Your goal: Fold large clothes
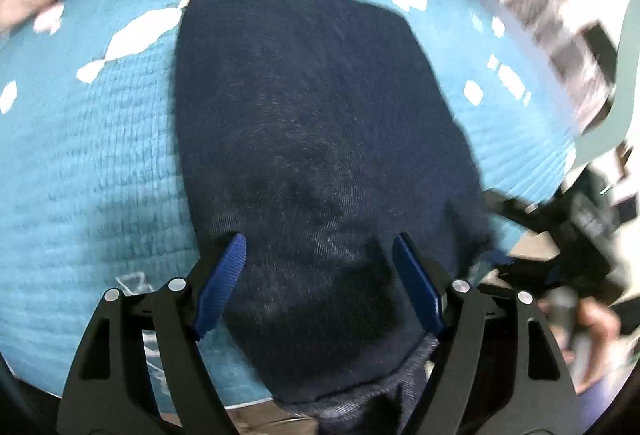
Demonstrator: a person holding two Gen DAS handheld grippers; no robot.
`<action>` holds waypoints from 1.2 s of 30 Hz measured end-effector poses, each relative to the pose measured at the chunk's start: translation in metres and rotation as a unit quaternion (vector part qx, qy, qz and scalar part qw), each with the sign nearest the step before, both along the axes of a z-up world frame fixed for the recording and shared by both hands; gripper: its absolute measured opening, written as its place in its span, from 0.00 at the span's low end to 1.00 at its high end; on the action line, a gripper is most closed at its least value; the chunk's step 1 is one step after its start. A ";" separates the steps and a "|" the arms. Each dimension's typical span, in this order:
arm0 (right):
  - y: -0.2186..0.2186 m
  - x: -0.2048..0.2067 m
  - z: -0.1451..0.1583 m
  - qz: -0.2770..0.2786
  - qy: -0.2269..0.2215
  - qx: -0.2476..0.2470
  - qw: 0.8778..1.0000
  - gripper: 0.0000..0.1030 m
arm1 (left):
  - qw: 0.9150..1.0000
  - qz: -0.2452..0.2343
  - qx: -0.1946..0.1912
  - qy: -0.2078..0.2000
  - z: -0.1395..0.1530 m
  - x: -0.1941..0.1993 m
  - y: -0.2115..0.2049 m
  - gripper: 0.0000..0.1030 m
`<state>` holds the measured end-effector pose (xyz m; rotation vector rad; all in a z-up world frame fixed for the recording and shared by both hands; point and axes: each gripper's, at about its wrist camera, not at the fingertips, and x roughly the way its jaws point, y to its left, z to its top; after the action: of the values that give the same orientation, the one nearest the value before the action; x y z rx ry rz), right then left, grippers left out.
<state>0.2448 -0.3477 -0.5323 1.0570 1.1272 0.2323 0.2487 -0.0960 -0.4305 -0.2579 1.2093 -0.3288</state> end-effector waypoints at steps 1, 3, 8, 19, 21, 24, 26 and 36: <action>0.001 0.002 -0.003 0.002 0.002 -0.008 1.000 0.72 | 0.999 0.026 -0.031 -0.004 0.001 -0.002 0.013 0.73; 0.000 0.005 -0.018 -0.020 0.016 0.006 1.000 0.73 | 0.993 0.090 -0.079 -0.002 -0.005 -0.004 0.040 0.73; 0.011 0.008 -0.006 -0.007 0.004 -0.006 1.000 0.73 | 0.984 0.122 -0.117 0.050 -0.033 -0.003 0.057 0.73; 0.010 0.013 -0.018 -0.028 -0.018 0.019 0.999 0.59 | 0.993 0.098 -0.041 0.043 -0.033 0.003 0.023 0.77; 0.009 0.015 -0.033 -0.039 -0.004 0.050 0.998 0.56 | 0.993 0.097 -0.042 0.044 -0.033 0.002 0.024 0.76; 0.013 0.014 -0.018 -0.027 -0.031 0.035 0.999 0.26 | 0.991 0.110 -0.060 0.054 -0.033 0.008 0.021 0.76; 0.017 0.013 -0.004 -0.014 -0.057 0.005 0.998 0.24 | 0.991 0.117 -0.047 0.045 -0.028 0.006 0.017 0.73; 0.050 0.019 0.087 0.063 -0.191 -0.209 0.957 0.22 | 0.994 0.102 -0.015 -0.046 0.006 -0.006 -0.016 0.57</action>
<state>0.2635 -0.2977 -0.4457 0.5339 0.8425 0.2715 0.2428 -0.1119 -0.4242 -0.3859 1.0767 -0.1793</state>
